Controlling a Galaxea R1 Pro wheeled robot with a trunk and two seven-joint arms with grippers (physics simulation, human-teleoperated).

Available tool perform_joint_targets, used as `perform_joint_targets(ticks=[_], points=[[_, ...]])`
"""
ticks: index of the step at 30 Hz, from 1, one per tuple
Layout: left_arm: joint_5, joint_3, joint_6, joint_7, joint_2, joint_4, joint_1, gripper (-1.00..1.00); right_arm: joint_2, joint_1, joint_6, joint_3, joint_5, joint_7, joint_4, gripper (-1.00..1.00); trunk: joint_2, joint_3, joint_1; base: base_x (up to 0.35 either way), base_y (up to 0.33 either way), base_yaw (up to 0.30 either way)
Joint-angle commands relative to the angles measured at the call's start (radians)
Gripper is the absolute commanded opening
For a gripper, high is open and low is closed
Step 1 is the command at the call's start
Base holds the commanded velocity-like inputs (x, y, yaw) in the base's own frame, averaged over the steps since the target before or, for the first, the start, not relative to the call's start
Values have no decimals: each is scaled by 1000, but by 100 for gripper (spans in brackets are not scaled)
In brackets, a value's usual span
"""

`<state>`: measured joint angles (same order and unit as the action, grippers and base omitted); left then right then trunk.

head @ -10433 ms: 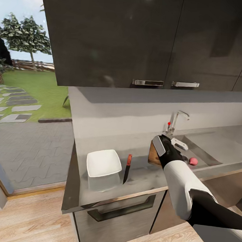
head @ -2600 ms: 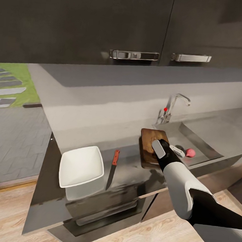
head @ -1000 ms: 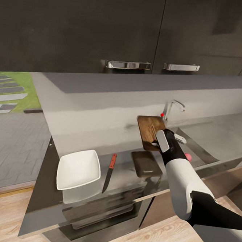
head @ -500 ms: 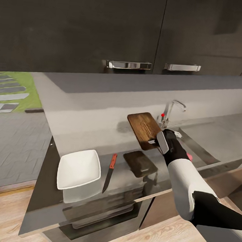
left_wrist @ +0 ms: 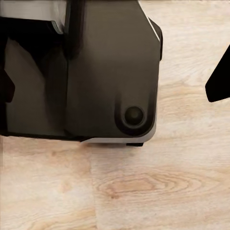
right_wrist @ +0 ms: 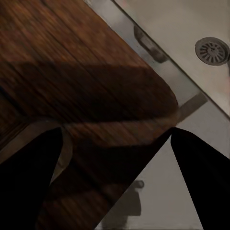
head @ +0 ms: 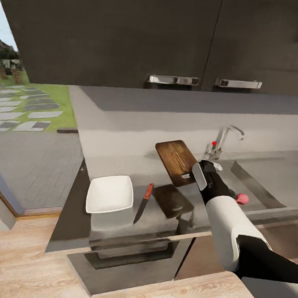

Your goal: In the kitchen, take the Vidalia onion out of the sink, dice it on the chopping board with the paring knife, put the diced onion into the bowl on the countertop, then place both the paring knife and the chopping board into the sink.

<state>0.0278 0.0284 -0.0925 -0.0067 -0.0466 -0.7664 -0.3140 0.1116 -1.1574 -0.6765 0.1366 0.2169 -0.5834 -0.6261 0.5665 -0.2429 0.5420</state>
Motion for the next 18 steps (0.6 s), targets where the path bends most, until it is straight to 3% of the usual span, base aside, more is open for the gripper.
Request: perform_joint_targets(ticks=[1,8,18], points=[[3,2,-1,-1,-2,0,0,100,0,-1,0,1,9,-7,-2,-100,2,-1,0,-206,-200,217],[1,2,0,6,-4,21,2,100,-1,-1,0,2,9,-7,-2,-100,2,-1,0,-191,-216,52],[0,2,0,7,-4,57,7,100,-2,-1,0,2,9,-7,-3,-100,2,-1,0,-21,-220,1]])
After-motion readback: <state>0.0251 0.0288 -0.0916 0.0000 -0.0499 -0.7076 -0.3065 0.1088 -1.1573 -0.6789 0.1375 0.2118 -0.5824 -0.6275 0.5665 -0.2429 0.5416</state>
